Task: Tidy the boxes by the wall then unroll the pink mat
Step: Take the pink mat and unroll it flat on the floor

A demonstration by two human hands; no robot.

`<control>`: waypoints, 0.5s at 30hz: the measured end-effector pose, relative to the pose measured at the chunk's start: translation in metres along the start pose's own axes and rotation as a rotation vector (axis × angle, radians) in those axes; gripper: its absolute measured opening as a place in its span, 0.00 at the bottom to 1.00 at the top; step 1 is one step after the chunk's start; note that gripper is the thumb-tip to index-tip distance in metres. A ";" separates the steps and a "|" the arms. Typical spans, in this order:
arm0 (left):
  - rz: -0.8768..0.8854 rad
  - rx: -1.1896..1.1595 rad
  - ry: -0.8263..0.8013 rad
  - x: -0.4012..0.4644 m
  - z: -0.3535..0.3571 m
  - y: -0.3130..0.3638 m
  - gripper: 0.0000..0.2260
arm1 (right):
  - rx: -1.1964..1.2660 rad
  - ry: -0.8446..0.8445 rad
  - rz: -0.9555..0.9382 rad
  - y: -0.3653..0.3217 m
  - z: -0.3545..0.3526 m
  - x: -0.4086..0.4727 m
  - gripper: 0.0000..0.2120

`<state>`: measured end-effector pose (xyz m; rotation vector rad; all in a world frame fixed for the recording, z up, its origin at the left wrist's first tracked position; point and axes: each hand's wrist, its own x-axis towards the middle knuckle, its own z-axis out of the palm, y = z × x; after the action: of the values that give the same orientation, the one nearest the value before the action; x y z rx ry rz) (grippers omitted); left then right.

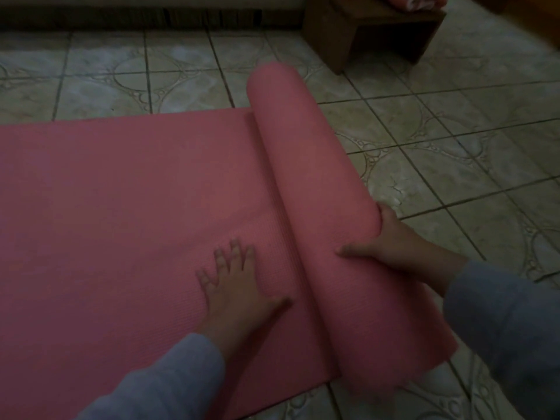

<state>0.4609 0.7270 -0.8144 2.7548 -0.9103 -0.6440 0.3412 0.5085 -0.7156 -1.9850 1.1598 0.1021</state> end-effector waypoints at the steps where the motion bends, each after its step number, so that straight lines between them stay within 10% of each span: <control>1: -0.004 0.006 -0.004 0.000 0.000 0.000 0.57 | 0.040 -0.022 0.010 0.004 -0.007 0.002 0.66; 15: -0.038 -0.005 0.021 -0.005 -0.005 -0.013 0.59 | 0.441 -0.248 0.095 0.035 -0.044 0.024 0.45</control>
<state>0.4664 0.7403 -0.8118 2.7756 -0.8528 -0.6211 0.3150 0.4535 -0.7186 -1.4848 1.0135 0.1252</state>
